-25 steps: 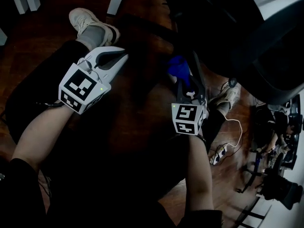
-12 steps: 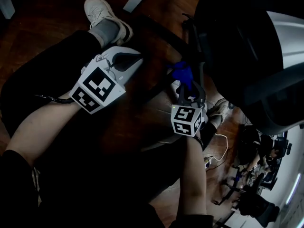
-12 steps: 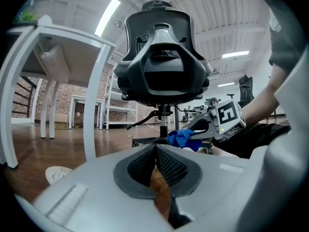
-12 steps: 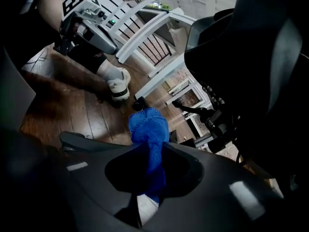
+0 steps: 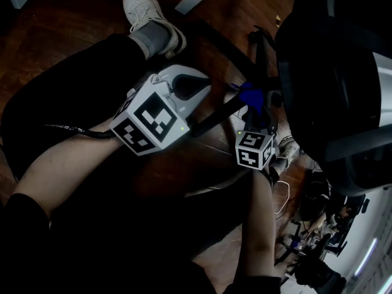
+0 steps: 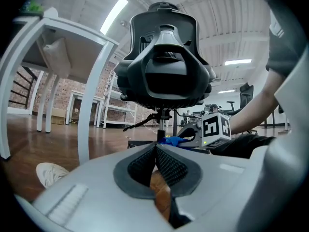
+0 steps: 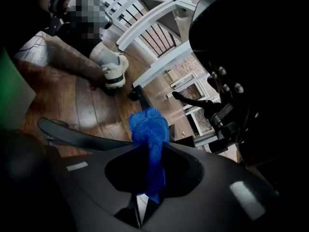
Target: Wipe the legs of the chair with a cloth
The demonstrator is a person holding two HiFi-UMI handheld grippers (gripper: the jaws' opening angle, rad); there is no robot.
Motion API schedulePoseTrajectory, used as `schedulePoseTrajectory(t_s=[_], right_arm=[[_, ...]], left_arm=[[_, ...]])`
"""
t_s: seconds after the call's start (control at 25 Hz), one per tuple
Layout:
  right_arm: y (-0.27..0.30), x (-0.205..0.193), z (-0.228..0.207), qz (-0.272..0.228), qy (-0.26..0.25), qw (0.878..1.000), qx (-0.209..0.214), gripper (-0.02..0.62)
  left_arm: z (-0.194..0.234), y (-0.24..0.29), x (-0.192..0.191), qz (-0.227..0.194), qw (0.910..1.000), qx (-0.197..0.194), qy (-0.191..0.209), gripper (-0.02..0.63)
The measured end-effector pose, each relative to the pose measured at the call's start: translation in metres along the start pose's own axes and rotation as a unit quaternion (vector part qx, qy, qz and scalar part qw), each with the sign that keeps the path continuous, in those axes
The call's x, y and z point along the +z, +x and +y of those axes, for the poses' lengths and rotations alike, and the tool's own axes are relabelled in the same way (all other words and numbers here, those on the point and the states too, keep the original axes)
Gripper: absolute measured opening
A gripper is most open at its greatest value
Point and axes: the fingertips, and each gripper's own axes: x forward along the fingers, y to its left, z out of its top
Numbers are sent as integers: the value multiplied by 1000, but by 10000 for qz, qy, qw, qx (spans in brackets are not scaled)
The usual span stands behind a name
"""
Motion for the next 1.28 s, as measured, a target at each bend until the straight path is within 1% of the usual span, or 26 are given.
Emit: schedulePoseTrajectory(t_s=[0.12,0.28,0.44,0.6,0.76,0.96,1.16,1.28], right_arm=[[15,1,-12,195,-175,9996,-143,86],[31,-1,-21,396,-250,9985,-279,86],[45,-7,-27,636,-357,9969,-309,86],[57,-15,-26,869,-239,9955,-280,86],[70,-28,-16,1116,-94,9937,-88,85],[65,-28,-4,1013,60,9945,244,81],[55,-28,10,930,-56,9947,436,83],[50,-26,17,896,-108,9945,537,83]], left_arm=[[4,-5,-4,44,10000,3,21,3],[15,-9,-20,226,9995,152,-185,3],[18,-6,-22,230,9990,122,-362,3],[20,-6,-22,240,9981,147,-539,3],[24,-5,-25,278,9976,168,-609,3],[27,-6,-28,288,9969,151,-717,3],[23,-7,-31,311,9969,120,-718,4],[18,-7,-30,282,9972,33,-697,3]])
